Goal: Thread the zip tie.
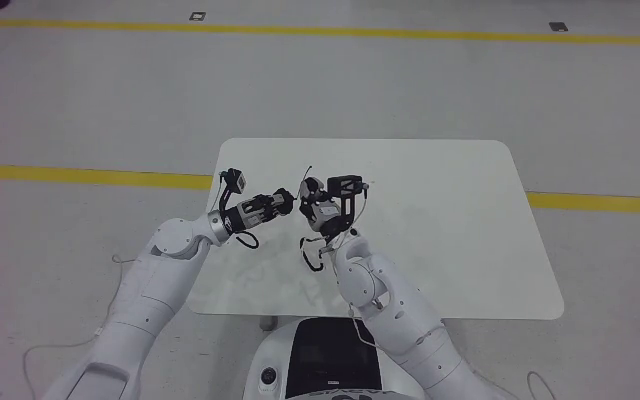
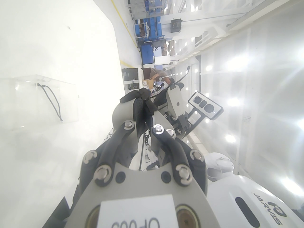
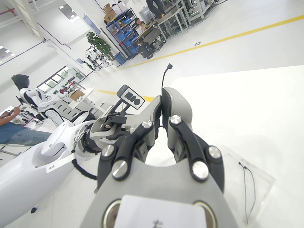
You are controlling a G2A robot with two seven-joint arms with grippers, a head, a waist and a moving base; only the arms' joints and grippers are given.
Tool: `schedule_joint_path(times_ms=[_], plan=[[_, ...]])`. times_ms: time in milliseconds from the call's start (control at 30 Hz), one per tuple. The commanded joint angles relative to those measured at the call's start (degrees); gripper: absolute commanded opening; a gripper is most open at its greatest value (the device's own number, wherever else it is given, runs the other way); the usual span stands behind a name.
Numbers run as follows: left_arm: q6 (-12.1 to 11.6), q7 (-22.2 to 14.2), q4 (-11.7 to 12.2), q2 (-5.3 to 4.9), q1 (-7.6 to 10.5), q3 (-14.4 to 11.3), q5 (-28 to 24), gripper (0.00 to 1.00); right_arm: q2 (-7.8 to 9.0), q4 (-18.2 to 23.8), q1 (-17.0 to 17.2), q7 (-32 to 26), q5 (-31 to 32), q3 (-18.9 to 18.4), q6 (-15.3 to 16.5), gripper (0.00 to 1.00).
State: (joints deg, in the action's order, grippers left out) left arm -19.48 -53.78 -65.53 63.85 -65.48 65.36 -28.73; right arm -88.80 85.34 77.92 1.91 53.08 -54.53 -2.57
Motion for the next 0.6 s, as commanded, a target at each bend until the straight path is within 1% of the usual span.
schedule_joint_path(times_ms=[0, 300, 567], plan=[[0.0, 0.0, 0.0, 0.00, 0.00, 0.0, 0.0, 0.00, 0.01, 0.0, 0.1, -0.2, 0.1, 0.0, -0.2, 0.00], [0.0, 0.0, 0.0, 0.00, 0.00, 0.0, 0.0, 0.00, -0.06, -0.6, 0.0, -0.9, 0.3, 0.1, -1.3, 0.00], [0.0, 0.0, 0.0, 0.00, 0.00, 0.0, 0.0, 0.00, -0.18, -0.7, -0.1, -1.1, 0.1, 0.4, -1.1, 0.00]])
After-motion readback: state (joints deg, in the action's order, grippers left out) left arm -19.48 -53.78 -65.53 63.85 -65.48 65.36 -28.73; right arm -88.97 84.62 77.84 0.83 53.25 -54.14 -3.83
